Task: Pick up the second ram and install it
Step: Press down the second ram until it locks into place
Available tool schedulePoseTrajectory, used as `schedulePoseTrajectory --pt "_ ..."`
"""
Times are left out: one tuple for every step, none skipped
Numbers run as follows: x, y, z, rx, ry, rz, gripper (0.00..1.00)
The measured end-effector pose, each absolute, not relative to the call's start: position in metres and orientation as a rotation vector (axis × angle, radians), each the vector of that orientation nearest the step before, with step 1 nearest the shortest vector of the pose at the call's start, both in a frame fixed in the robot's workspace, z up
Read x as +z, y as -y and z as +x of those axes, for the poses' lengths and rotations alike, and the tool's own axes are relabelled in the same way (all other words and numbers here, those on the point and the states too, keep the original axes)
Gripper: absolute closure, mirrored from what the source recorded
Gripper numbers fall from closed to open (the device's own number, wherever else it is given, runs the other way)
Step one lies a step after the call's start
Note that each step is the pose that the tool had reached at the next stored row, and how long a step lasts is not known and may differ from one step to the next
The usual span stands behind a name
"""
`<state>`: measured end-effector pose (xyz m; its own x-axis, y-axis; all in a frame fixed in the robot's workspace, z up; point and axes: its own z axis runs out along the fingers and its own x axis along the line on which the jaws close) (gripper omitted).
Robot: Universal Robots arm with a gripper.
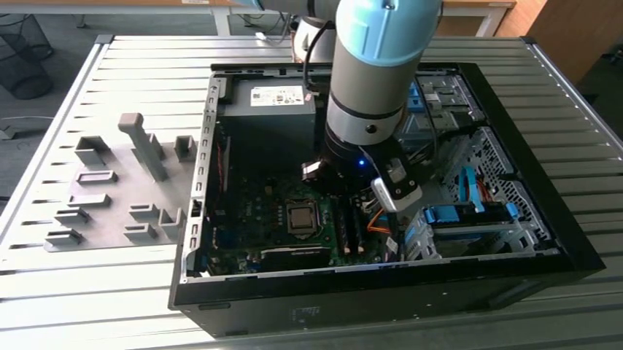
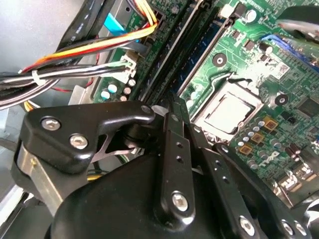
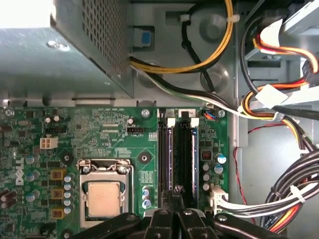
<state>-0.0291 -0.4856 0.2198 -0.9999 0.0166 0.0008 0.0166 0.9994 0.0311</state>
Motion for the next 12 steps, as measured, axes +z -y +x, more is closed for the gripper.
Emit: schedulePoseTrajectory --pt "0.224 0.486 -0.029 -0.046 3.140 -0.026 0.89" --pt "0.229 0.486 -0.029 -0.044 3.140 -0.026 0.89" --pt "0.232 0.486 -0.029 -0.044 3.140 -0.026 0.89" --pt "0.235 0.486 -0.029 -0.044 3.140 -0.026 0.89" --pt "0.238 0.486 -0.029 -0.044 3.140 -0.026 0.89" --pt "0.240 0.486 -0.029 -0.044 3.140 -0.026 0.89" --pt "0.241 0.486 -0.029 -0.044 3.140 -0.026 0.89" --pt "0.242 0.486 -0.029 -0.044 3.140 -0.026 0.89" --pt "0.242 0.486 -0.029 -0.044 3.140 -0.026 0.89" --pt "0.242 0.486 -0.029 -0.044 3.140 -0.026 0.89" --pt "0.243 0.486 -0.029 -0.044 3.140 -0.026 0.89" --pt "0.243 0.486 -0.029 -0.044 3.140 -0.026 0.89"
